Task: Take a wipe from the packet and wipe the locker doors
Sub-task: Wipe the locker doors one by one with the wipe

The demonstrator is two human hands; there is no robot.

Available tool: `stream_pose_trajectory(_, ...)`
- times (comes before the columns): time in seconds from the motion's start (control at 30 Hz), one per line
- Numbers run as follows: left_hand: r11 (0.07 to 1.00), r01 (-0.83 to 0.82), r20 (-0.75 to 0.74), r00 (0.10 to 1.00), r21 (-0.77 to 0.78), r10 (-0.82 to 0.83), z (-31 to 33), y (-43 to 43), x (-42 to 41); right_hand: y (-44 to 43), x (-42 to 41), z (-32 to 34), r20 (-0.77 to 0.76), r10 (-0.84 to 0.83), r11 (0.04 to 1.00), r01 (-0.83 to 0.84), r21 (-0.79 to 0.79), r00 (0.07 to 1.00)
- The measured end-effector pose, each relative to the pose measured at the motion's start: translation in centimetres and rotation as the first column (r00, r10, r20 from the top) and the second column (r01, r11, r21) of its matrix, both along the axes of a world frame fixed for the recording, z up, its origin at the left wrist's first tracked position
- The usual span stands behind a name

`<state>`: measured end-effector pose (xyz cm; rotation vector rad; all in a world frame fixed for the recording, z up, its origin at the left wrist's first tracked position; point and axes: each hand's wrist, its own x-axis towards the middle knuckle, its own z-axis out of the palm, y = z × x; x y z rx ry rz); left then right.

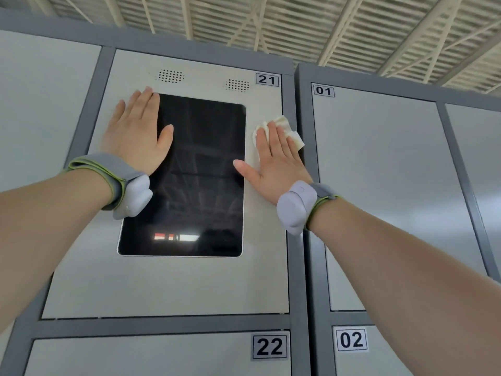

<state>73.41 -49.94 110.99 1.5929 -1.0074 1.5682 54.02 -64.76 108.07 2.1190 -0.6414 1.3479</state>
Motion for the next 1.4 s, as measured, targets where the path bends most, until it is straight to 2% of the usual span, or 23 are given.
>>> stream_pose_trajectory(0.17,1.0,-0.003,0.018,1.0,0.014,0.003,1.3,0.4,1.1,0.1,1.6,5.6,0.115,0.002,0.999,-0.008,0.045,0.993)
stream_pose_trajectory(0.33,0.999,0.035,0.045,0.998,0.009,-0.036,1.8,0.4,1.5,0.3,2.0,7.2,0.162,-0.005,0.997,-0.008,0.074,0.987)
stream_pose_trajectory(0.57,0.999,0.047,0.019,0.999,0.012,-0.048,3.5,1.5,2.5,1.7,1.7,3.7,0.033,0.032,0.999,-0.034,0.04,0.999)
stream_pose_trajectory(0.7,0.999,0.027,-0.019,0.999,0.032,-0.027,4.2,1.5,3.0,1.6,1.6,3.9,0.041,0.025,0.999,-0.026,0.02,0.999)
stream_pose_trajectory(1.03,0.999,0.005,-0.014,1.0,0.043,-0.005,4.2,1.3,3.7,1.3,3.8,10.5,0.232,-0.034,0.998,0.02,0.066,0.972)
stream_pose_trajectory(1.27,0.999,-0.025,-0.003,1.0,0.045,0.025,4.0,1.2,3.5,2.4,3.6,7.4,0.061,0.017,0.999,-0.015,-0.044,0.998)
stream_pose_trajectory(1.4,0.999,-0.02,-0.007,1.0,0.051,0.021,3.9,1.1,3.6,2.2,4.0,9.1,0.13,-0.022,0.999,0.026,-0.029,0.991)
